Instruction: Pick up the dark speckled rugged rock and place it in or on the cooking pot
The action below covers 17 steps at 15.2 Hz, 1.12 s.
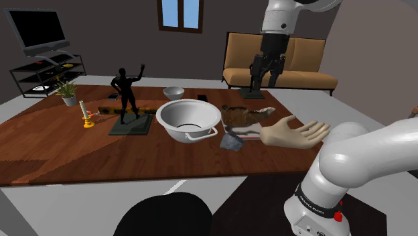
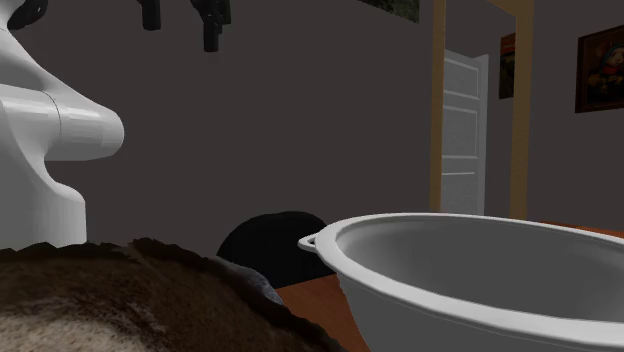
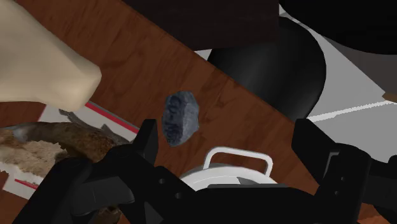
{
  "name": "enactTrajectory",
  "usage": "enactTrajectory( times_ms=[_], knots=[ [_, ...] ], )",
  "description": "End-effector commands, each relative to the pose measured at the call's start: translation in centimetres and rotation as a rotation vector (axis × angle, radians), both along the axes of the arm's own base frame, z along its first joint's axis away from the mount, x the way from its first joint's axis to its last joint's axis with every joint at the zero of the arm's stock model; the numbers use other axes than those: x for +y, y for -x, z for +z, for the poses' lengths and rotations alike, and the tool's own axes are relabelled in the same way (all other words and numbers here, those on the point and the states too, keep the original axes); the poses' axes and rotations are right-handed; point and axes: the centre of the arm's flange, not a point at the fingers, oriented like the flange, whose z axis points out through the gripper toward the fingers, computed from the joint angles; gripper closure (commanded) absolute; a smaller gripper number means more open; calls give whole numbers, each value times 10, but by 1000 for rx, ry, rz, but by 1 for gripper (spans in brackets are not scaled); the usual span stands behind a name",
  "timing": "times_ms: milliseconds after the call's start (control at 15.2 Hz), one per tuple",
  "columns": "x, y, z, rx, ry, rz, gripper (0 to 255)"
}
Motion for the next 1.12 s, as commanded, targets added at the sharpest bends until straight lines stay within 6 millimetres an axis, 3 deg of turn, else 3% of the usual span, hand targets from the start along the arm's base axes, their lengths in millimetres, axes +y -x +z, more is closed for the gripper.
enactTrajectory(
  times_ms=[0,1056],
  knots=[
    [0,0,0,0,0,0,0],
    [-48,-39,-205,-41,-83,11,0]
  ],
)
